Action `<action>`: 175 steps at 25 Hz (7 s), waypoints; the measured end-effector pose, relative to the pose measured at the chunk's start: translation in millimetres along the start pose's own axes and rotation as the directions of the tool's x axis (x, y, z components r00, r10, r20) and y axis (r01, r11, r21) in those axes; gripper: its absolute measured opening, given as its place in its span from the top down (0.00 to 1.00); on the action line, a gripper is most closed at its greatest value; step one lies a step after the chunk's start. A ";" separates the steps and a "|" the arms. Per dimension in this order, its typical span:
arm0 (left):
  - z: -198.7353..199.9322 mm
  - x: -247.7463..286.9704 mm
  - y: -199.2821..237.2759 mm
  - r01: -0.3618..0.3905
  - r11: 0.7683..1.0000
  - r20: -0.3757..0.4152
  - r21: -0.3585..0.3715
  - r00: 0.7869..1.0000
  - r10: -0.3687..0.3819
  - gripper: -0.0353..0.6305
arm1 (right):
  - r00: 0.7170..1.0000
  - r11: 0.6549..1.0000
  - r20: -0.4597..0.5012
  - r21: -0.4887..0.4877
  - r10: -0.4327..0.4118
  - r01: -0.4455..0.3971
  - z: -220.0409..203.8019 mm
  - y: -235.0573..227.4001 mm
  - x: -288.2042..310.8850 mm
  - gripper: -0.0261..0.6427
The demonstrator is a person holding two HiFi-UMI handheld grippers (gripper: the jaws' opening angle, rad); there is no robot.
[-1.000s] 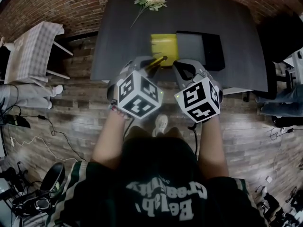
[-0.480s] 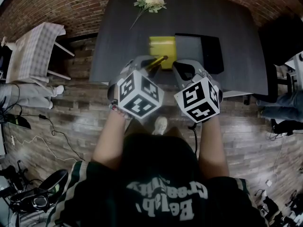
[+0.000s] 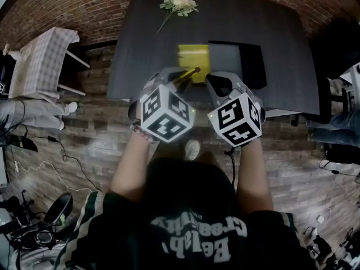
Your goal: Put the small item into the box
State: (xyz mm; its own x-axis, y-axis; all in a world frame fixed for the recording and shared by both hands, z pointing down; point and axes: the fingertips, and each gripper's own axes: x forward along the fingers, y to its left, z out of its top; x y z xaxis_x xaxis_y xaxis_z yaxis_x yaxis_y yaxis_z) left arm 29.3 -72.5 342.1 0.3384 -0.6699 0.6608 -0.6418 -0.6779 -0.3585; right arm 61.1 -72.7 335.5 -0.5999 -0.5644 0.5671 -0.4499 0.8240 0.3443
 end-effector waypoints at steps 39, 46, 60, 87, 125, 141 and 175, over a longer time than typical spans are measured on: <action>-15.8 96.2 111.2 0.219 0.973 0.056 0.069 0.973 -0.222 0.84 | 0.979 0.986 -0.173 0.106 -0.106 0.126 14.9 -71.2 120.9 0.95; -10.6 116.7 113.1 0.237 0.971 0.048 0.036 0.970 -0.238 0.84 | 0.981 0.988 -0.178 0.119 -0.078 0.101 2.2 -85.7 131.9 0.95; -14.9 168.1 103.3 0.245 0.969 -0.047 -0.029 0.968 -0.246 0.84 | 0.986 0.989 -0.155 0.143 0.062 -0.039 -31.2 -105.3 158.0 0.95; -42.6 243.6 82.6 0.276 0.950 -0.165 -0.146 0.940 -0.299 0.84 | 0.966 0.967 -0.154 0.183 0.209 -0.180 -82.1 -120.1 195.7 0.95; -92.6 307.3 69.2 0.337 0.919 -0.256 -0.206 0.888 -0.383 0.84 | 0.931 0.934 -0.185 0.239 0.313 -0.267 -121.4 -110.7 246.6 0.95; -106.1 314.2 56.9 0.346 0.913 -0.278 -0.216 0.875 -0.397 0.84 | 0.922 0.928 -0.203 0.246 0.330 -0.278 -133.2 -101.2 245.7 0.95; -104.6 314.9 51.1 0.358 0.911 -0.267 -0.207 0.875 -0.404 0.75 | 0.921 0.928 -0.204 0.247 0.333 -0.280 -135.0 -97.5 245.4 0.95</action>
State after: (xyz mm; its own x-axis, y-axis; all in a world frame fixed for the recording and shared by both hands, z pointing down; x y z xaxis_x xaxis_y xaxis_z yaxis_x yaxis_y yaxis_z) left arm 31.1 -286.5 600.9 0.3718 -0.2310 0.8991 -0.6058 -0.7943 0.0464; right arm 47.1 -285.0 542.1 -0.5672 -0.2358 0.7891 -0.4128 0.9105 -0.0247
